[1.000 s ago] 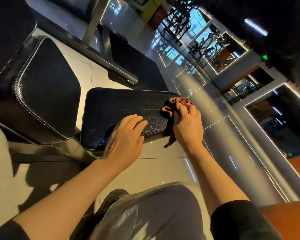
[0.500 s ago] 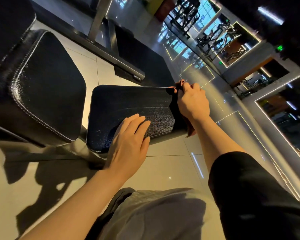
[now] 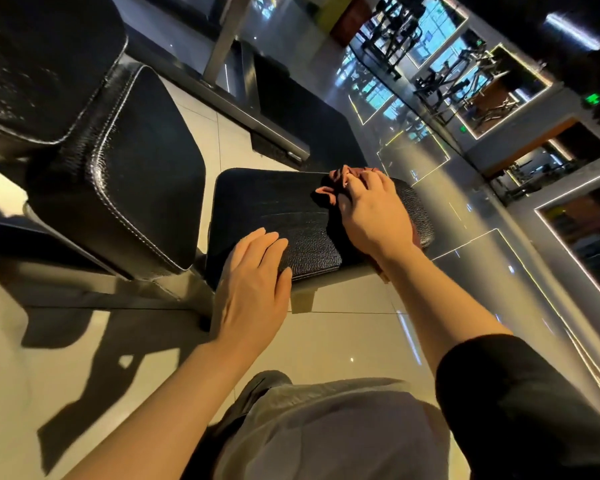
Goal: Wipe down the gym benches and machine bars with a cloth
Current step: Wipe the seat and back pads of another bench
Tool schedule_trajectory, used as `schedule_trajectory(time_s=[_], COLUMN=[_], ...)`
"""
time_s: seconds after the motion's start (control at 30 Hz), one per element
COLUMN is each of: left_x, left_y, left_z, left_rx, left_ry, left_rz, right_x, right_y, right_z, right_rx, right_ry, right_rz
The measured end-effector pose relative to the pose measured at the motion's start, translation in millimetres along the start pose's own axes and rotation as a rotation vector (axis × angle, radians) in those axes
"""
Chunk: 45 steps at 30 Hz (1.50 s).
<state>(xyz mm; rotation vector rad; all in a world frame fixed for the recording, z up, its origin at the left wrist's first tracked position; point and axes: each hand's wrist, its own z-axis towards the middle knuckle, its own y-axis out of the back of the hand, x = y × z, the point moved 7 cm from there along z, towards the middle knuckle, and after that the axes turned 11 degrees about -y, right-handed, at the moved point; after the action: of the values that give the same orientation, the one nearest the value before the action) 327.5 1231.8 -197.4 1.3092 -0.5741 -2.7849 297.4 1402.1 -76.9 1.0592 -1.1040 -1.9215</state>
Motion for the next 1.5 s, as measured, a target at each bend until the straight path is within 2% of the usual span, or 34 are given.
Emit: schedule_trajectory(time_s=[0.2, 0.37, 0.43, 0.53, 0.7, 0.93, 1.27, 1.5], left_x=[9.0, 14.0, 15.4, 19.5, 16.7, 23.6, 25.7, 30.1], left_y=[12.9, 14.4, 16.8, 21.1, 22.6, 23.4, 24.7, 31.8], left_z=[-22.6, -26.5, -25.1, -24.9, -32.4, -34.3, -45.5, -46.2], left_rx=[-0.061, -0.042, -0.043, -0.065, -0.078, -0.078, -0.092, -0.071], left_ry=[0.027, 0.019, 0.025, 0.052, 0.053, 0.083, 0.08, 0.109], left_rz=[-0.003, -0.006, -0.005, -0.001, -0.007, 0.01, 0.042, 0.03], right_x=[16.8, 67.5, 72.6, 66.2, 73.9, 115.0, 121.8, 146.1], right_y=[-10.4, -7.0, -7.4, -17.4, -25.0, -14.0, -34.6, -19.8], right_z=[22.3, -25.7, -30.1, -11.3, 12.8, -38.5, 6.1, -39.9], right_rx=[-0.021, -0.083, -0.06, 0.027, 0.009, -0.038, 0.078, 0.093], right_ry=[-0.047, 0.085, 0.094, 0.069, -0.022, 0.167, 0.071, 0.221], right_rz=[-0.021, 0.032, 0.033, 0.036, 0.039, 0.071, 0.036, 0.076])
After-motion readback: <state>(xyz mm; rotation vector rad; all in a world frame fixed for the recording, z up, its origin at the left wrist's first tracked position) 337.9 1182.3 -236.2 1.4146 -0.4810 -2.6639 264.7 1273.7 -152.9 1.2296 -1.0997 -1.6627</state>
